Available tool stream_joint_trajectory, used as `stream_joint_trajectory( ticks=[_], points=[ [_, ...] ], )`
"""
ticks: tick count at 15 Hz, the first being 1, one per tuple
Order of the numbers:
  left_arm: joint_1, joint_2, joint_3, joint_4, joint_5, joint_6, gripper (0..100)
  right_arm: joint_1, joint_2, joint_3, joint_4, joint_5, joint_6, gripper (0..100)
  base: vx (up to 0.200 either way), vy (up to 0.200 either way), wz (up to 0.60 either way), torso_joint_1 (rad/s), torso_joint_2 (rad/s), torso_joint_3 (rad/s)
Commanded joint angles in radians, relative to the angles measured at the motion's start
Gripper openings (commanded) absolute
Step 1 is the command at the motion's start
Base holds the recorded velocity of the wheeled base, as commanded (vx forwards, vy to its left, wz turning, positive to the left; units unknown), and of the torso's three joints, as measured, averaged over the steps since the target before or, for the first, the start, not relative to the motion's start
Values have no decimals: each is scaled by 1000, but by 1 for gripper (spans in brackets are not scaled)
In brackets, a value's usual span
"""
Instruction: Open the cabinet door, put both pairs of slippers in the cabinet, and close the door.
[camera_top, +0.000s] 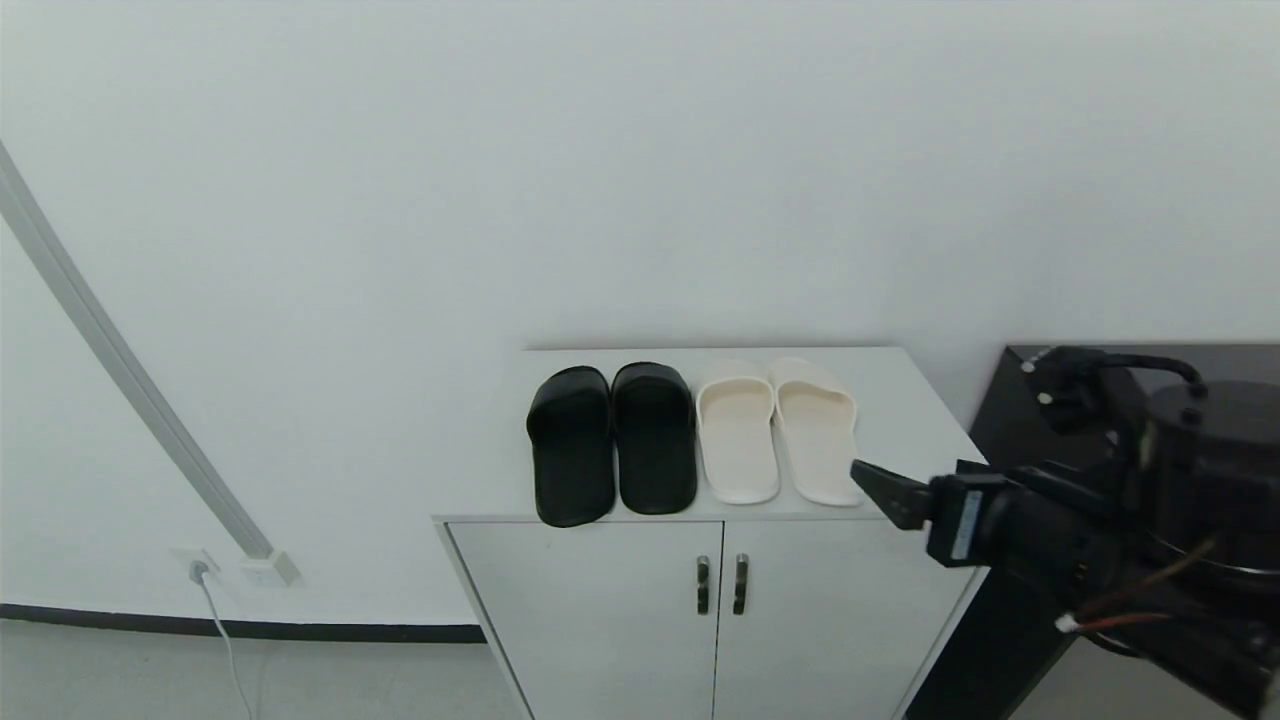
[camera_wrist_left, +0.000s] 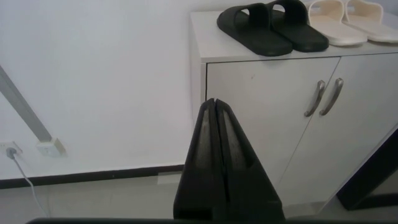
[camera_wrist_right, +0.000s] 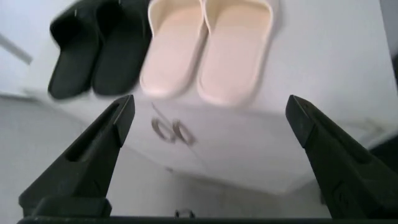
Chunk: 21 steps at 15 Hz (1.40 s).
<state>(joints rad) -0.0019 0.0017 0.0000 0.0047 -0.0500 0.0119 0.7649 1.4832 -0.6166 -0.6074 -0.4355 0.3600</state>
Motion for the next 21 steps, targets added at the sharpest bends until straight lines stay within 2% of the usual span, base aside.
stream_joint_trajectory(
  ticks=[1, 3, 4, 5, 6, 11, 14, 16, 21],
  points=[
    [-1, 1, 0, 0, 1, 0, 0, 27, 252, -176, -20, -91, 5, 100, 0, 0, 0, 0, 0, 0],
    [-1, 1, 0, 0, 1, -1, 0, 27, 364, -285, -18, -158, 5, 100, 0, 0, 0, 0, 0, 0],
    [-1, 1, 0, 0, -1, -1, 0, 27, 368, -290, -18, -160, 4, 100, 0, 0, 0, 0, 0, 0],
    [-1, 1, 0, 0, 1, -1, 0, 21, 453, -373, -18, -196, -7, 100, 0, 0, 0, 0, 0, 0],
    [-1, 1, 0, 0, -1, -1, 0, 13, 480, -396, -18, -198, -9, 100, 0, 0, 0, 0, 0, 0],
    [-1, 1, 0, 0, 1, -3, 0, -70, 637, -565, -25, -196, -73, 100, 0, 0, 0, 0, 0, 0],
    [-1, 1, 0, 0, 1, -3, 0, -118, 698, -655, -25, -158, -127, 100, 0, 0, 0, 0, 0, 0],
    [-1, 1, 0, 0, 1, -3, 0, -128, 720, -692, -23, -98, -138, 100, 0, 0, 0, 0, 0, 0],
    [-1, 1, 0, 0, 1, -3, 0, -137, 801, -827, -12, -94, -168, 100, 0, 0, 0, 0, 0, 0]
  ],
)
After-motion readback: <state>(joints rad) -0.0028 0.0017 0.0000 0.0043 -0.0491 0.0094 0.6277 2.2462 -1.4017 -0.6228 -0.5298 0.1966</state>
